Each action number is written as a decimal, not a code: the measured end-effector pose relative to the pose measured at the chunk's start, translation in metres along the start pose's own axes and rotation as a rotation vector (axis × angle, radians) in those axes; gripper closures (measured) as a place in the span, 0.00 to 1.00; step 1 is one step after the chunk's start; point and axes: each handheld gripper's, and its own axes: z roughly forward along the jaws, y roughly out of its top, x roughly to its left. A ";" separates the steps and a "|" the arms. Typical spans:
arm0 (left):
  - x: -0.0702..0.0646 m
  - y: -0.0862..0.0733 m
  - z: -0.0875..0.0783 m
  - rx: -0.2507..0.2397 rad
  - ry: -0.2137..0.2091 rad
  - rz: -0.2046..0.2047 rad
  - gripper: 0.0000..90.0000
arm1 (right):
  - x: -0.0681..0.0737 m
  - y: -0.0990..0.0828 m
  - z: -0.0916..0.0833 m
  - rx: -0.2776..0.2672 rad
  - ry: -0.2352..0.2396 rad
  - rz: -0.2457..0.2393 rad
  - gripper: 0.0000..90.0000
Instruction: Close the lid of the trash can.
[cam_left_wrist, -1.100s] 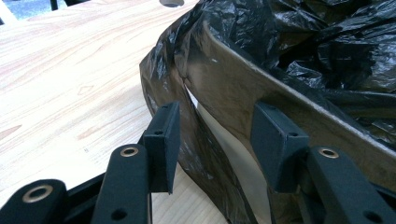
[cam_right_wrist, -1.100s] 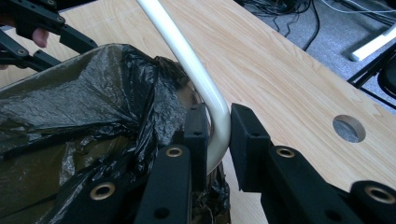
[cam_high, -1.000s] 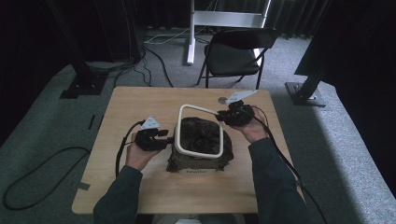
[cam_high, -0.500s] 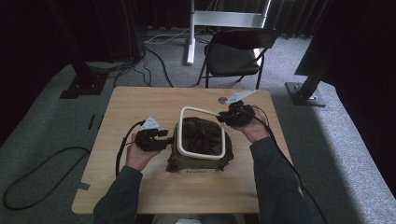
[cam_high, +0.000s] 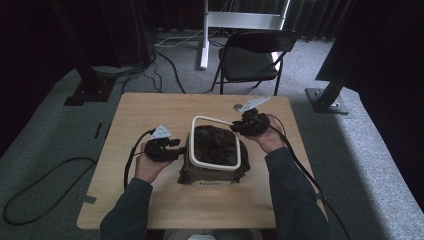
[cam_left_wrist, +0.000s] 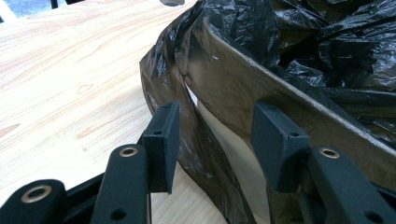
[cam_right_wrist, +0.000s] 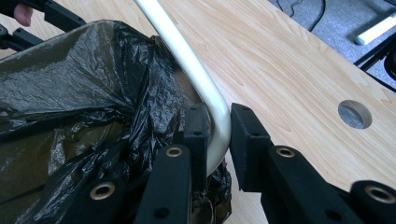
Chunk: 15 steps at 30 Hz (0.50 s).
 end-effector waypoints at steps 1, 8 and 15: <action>0.000 0.000 0.000 0.000 -0.001 0.000 0.59 | 0.000 0.000 0.001 0.002 0.000 0.002 0.86; 0.000 0.000 0.000 0.001 0.001 0.000 0.59 | 0.000 0.000 0.004 0.011 0.004 0.005 0.86; 0.000 0.000 0.000 0.000 0.001 0.000 0.59 | -0.001 -0.001 0.008 0.019 0.011 0.010 0.86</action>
